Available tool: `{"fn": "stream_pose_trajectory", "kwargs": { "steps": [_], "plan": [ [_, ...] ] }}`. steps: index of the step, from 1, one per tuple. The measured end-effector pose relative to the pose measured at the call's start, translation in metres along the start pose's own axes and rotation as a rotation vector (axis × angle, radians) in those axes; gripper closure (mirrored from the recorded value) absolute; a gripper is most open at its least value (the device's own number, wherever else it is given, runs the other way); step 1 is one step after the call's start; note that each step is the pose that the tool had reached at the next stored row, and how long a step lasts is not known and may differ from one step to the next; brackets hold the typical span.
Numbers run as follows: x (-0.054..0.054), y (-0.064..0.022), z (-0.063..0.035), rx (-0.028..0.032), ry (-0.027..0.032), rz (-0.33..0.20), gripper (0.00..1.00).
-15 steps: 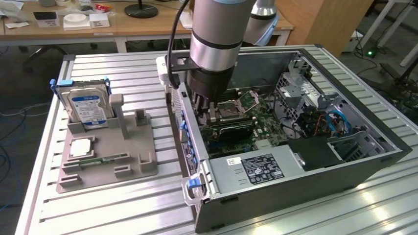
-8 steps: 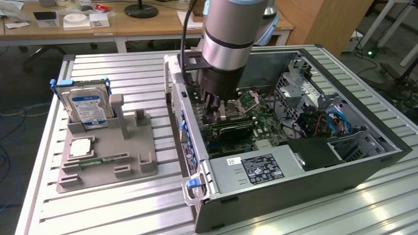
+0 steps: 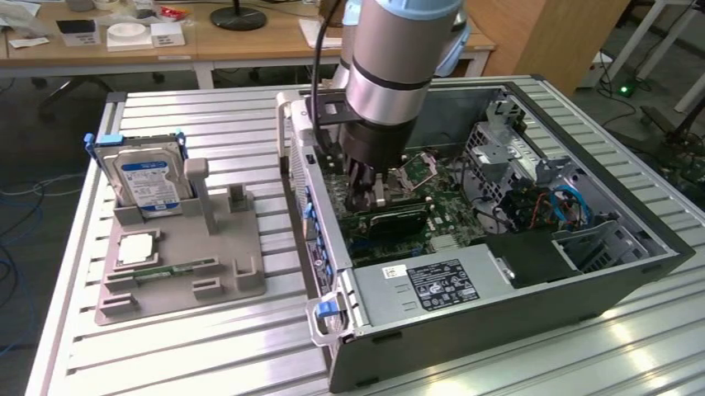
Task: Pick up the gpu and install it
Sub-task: 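Press down on the gpu until it lock into place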
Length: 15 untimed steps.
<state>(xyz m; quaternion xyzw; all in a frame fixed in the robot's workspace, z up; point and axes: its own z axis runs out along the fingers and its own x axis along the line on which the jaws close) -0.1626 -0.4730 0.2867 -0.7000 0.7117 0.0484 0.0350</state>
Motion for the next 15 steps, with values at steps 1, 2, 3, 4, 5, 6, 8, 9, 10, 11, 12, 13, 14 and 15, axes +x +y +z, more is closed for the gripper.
{"fn": "stream_pose_trajectory", "kwargs": {
  "steps": [1, 2, 3, 4, 5, 6, 8, 9, 10, 11, 12, 13, 14, 15],
  "plan": [
    [0.0, -0.0001, 0.0018, 0.0, -0.0001, 0.0, 0.9],
    [0.0, -0.0002, 0.0036, 0.0, -0.0001, 0.0, 0.9],
    [0.001, -0.0015, 0.0054, -0.0001, -0.0002, -0.001, 0.9],
    [0.0, -0.0044, 0.0071, -0.0002, -0.0001, -0.001, 0.9],
    [0.0, -0.0072, 0.0089, -0.0002, -0.0001, -0.001, 0.9],
    [0.0, -0.01, 0.0108, -0.0002, 0.0, -0.001, 0.9],
    [0.0, -0.0153, 0.014, -0.0002, -0.0001, -0.002, 0.9],
    [0.0, -0.018, 0.0156, -0.0002, -0.0002, -0.002, 0.9],
    [-0.001, -0.0198, 0.0173, -0.0002, -0.0002, -0.002, 0.9],
    [-0.001, -0.0203, 0.019, -0.0002, -0.0002, -0.002, 0.9],
    [-0.001, -0.0205, 0.0206, -0.0002, -0.0001, -0.002, 0.9],
    [-0.001, -0.0205, 0.0221, -0.0003, -0.0001, -0.003, 0.9],
    [-0.001, -0.0205, 0.0235, -0.0005, 0.0004, -0.003, 0.9],
    [-0.001, -0.0206, 0.0246, -0.001, 0.0013, -0.003, 0.9]
  ]
}}
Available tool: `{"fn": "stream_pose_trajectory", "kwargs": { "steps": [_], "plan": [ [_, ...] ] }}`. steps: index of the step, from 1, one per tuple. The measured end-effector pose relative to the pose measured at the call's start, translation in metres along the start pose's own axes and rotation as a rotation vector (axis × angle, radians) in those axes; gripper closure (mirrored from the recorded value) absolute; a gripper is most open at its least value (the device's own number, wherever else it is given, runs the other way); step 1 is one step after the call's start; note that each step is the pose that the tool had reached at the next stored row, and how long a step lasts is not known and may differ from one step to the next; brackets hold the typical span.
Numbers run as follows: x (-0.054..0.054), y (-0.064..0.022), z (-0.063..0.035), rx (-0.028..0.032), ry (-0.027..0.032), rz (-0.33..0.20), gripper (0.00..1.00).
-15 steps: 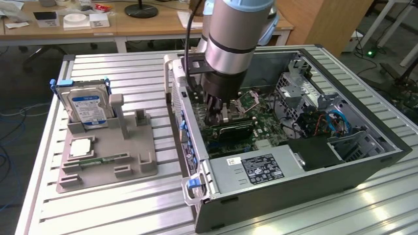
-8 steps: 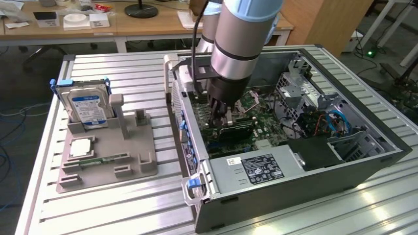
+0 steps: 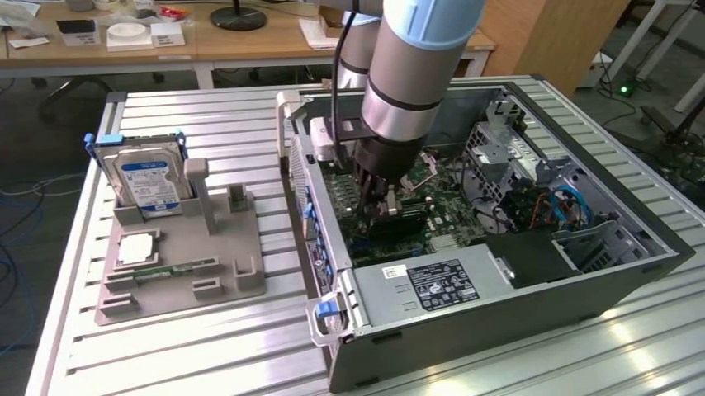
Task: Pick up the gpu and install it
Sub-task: 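Press down on the gpu until it lock into place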
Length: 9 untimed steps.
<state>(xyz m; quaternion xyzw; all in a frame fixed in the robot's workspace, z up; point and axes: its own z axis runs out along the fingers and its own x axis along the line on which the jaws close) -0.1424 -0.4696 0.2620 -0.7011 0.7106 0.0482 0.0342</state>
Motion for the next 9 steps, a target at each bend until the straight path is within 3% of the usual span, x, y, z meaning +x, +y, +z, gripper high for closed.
{"fn": "stream_pose_trajectory", "kwargs": {
  "steps": [4, 8, 9],
  "plan": [
    [0.0003, 0.0, 0.0037, -0.0003, 0.0001, 0.0, 0.9],
    [-0.0009, -0.0001, -0.0001, 0.0023, -0.0047, 0.0, 0.9],
    [-0.001, 0.0, -0.0019, 0.0013, -0.003, 0.0, 0.9]
  ]
}}
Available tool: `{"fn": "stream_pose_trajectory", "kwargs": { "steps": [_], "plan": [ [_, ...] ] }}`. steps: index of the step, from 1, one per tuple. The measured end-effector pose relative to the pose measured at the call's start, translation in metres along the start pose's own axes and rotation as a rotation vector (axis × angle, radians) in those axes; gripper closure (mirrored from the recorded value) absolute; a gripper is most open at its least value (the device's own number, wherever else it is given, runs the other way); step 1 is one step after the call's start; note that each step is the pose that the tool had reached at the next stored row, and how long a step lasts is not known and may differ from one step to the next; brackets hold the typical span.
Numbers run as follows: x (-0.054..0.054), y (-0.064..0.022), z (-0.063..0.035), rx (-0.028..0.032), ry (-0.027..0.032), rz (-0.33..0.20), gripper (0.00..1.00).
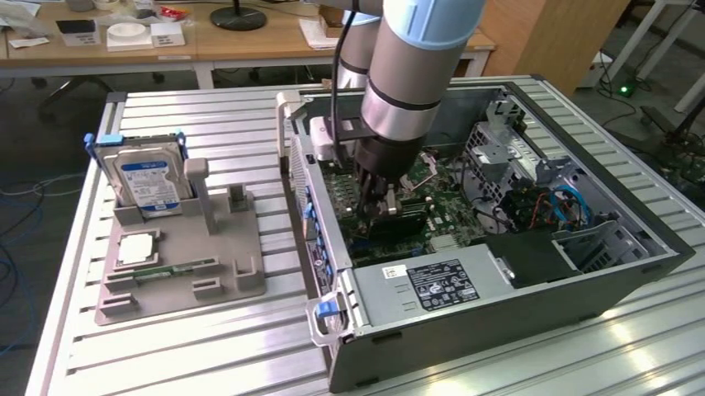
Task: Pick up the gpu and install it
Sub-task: 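Press down on the gpu until it lock into place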
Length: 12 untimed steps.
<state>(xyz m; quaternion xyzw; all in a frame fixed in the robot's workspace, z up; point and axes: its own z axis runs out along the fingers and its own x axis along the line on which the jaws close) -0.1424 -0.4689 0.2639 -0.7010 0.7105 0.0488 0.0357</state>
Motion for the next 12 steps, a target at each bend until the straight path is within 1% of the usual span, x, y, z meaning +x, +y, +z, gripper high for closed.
{"fn": "stream_pose_trajectory", "kwargs": {
  "steps": [1, 3, 12],
  "plan": [
    [-0.0001, 0.0, -0.0014, -0.0005, 0.0008, 0.0, 0.9],
    [-0.0003, -0.0001, -0.0027, -0.0004, 0.0005, 0.0, 0.9],
    [-0.0003, 0.0, -0.0029, -0.0006, 0.0008, 0.0, 0.9]
  ]
}}
